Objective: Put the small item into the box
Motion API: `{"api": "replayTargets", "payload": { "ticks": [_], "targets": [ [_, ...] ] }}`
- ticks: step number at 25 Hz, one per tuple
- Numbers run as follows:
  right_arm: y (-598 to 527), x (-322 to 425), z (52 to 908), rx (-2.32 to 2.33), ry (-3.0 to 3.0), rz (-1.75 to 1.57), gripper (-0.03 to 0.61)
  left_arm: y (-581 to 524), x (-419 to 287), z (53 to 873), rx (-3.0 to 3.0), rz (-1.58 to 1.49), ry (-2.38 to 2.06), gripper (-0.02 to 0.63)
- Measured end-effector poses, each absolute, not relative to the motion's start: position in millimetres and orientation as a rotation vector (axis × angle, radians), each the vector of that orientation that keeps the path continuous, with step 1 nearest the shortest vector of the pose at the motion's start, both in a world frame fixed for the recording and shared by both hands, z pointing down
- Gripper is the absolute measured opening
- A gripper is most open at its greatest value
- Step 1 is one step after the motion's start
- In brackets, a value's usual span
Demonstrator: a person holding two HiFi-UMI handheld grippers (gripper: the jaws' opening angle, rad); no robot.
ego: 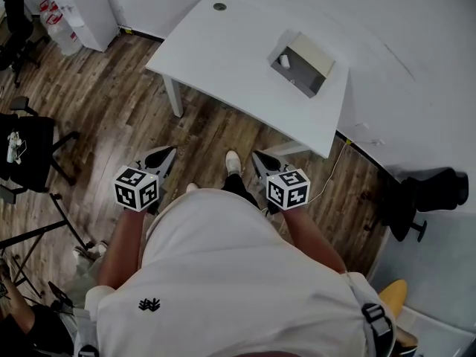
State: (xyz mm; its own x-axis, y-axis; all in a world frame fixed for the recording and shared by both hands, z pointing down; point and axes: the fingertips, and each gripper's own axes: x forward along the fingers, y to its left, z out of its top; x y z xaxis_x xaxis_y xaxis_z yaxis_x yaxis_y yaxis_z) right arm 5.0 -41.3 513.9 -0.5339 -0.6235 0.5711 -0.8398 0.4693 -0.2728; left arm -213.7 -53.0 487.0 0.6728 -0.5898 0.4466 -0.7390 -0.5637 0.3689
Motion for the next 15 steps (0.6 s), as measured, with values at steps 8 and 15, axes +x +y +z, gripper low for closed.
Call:
{"api": "replayTargets", "payload": {
  "ticks": [8, 15],
  "targets": [
    [-43.8, 0.6, 510.0, 1.215, -2.346, 0.737, 0.006, -47.8, -215.7, 491.0, 2.340, 0.366, -1.029, 0.008],
    [-44.9, -2.0, 511.7, 1.198, -2.343, 0.734, 0.006, -46.7, -216.3, 496.2, 2.324, 0.371, -1.026, 0.009]
  ]
}}
